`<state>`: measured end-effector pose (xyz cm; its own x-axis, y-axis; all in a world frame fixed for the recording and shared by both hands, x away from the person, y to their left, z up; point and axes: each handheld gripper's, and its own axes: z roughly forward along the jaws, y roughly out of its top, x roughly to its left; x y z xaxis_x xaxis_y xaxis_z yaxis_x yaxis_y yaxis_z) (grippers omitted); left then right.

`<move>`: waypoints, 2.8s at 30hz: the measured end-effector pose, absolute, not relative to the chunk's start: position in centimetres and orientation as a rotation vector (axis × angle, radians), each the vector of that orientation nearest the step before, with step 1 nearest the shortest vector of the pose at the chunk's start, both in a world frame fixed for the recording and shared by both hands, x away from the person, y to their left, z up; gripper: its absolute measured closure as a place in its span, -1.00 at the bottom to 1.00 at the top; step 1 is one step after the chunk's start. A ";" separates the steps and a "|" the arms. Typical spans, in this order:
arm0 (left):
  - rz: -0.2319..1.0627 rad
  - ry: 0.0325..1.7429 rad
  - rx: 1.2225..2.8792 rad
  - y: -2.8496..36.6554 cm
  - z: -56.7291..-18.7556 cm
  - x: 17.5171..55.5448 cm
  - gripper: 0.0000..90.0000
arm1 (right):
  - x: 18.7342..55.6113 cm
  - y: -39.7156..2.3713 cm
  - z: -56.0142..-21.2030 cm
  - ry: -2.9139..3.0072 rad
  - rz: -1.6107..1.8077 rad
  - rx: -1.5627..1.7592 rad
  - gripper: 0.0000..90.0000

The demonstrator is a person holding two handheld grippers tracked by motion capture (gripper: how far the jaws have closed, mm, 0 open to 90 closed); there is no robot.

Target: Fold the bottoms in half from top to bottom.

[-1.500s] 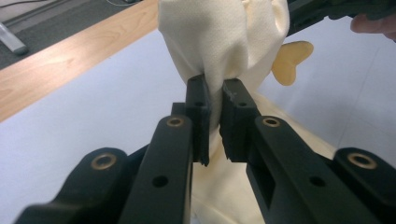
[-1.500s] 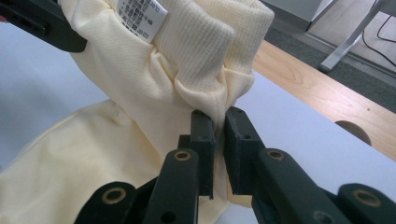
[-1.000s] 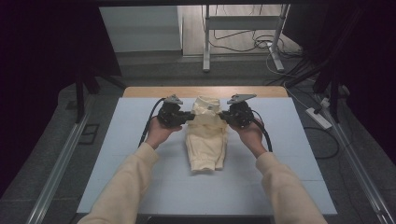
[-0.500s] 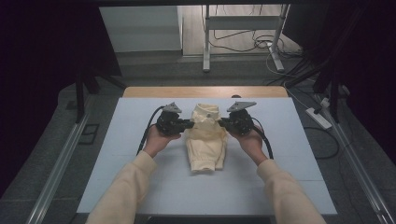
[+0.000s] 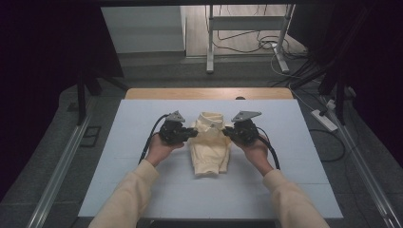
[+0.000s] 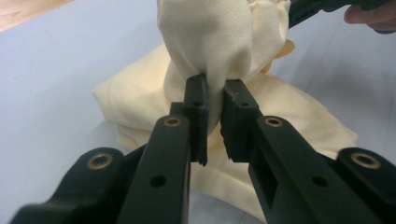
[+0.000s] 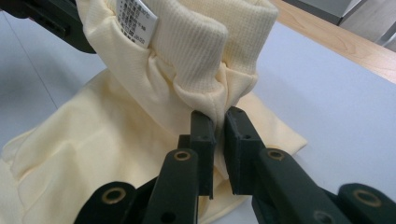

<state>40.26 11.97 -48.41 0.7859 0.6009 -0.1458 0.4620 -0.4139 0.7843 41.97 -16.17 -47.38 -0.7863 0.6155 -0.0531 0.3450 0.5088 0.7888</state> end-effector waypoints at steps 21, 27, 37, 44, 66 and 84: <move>0.172 0.785 2.130 11.8 -49.9 39.1 0.67 | 39.8 -16.4 -49.0 2.462 1.154 0.767 0.79; 0.161 0.783 2.146 11.8 -50.4 38.9 0.60 | 39.3 -16.4 -49.6 2.477 1.155 0.761 0.76; 0.147 0.783 2.157 11.8 -51.0 38.7 0.50 | 38.7 -16.5 -50.4 2.494 1.150 0.755 0.72; 0.144 0.785 2.168 11.7 -51.2 38.4 0.43 | 38.2 -16.5 -50.6 2.502 1.139 0.740 0.69; 0.165 0.898 2.132 13.9 -49.3 35.7 -0.22 | 36.5 -18.9 -48.4 2.484 1.208 0.862 -0.05; 0.194 0.898 2.089 13.8 -48.7 35.9 -0.27 | 38.3 -17.1 -45.7 2.503 1.290 0.877 0.39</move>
